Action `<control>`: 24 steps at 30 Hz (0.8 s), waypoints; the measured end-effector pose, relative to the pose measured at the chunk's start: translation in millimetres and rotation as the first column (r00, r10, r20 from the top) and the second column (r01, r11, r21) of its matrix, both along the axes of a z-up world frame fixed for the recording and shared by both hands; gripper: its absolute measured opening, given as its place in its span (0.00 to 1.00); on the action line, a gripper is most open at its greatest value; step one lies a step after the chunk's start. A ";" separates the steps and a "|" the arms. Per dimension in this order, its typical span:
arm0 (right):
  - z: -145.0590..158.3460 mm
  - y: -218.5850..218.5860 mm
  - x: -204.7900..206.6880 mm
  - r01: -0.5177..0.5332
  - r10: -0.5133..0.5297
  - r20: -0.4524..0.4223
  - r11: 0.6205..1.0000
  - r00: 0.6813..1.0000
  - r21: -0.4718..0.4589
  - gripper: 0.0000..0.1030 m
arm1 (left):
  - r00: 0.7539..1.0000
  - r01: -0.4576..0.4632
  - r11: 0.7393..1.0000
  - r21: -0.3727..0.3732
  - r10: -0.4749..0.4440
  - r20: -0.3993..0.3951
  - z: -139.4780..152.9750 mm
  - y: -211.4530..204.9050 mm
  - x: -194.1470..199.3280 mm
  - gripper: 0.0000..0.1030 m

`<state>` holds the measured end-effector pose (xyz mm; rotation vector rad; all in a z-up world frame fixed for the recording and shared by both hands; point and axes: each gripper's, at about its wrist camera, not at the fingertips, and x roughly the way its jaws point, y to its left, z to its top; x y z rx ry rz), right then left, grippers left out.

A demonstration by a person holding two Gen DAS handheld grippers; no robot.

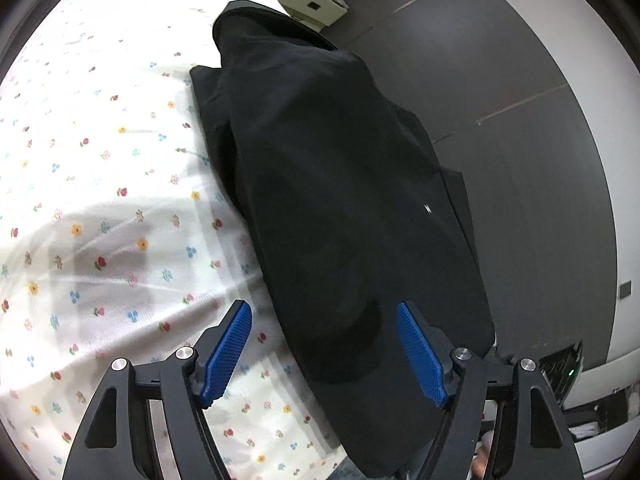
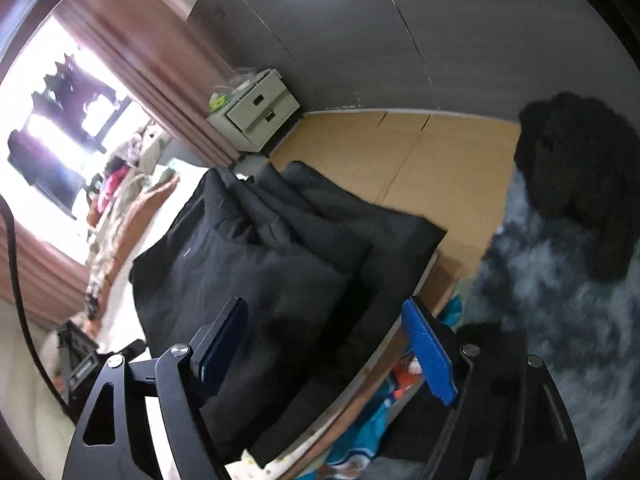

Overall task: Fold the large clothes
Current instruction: 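Lower the shorts with both tools onto the folded black shirt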

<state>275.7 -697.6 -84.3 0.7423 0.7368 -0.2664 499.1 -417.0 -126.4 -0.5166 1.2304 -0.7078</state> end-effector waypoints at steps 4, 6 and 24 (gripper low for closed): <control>-26.4 7.0 16.7 -0.052 0.053 -0.005 0.996 0.999 0.068 0.77 | 1.000 0.003 1.000 -0.012 -0.003 0.011 1.8 3.9 11.7 0.74; -36.2 7.3 23.1 -0.051 0.051 0.003 0.995 0.999 0.086 0.77 | 1.000 -0.002 1.000 -0.014 0.002 0.011 1.1 5.0 19.6 0.74; -31.3 -29.8 31.0 0.023 -0.027 0.059 0.998 0.998 0.062 0.17 | 0.996 0.072 0.993 -0.091 -0.067 0.054 19.7 -20.4 62.9 0.36</control>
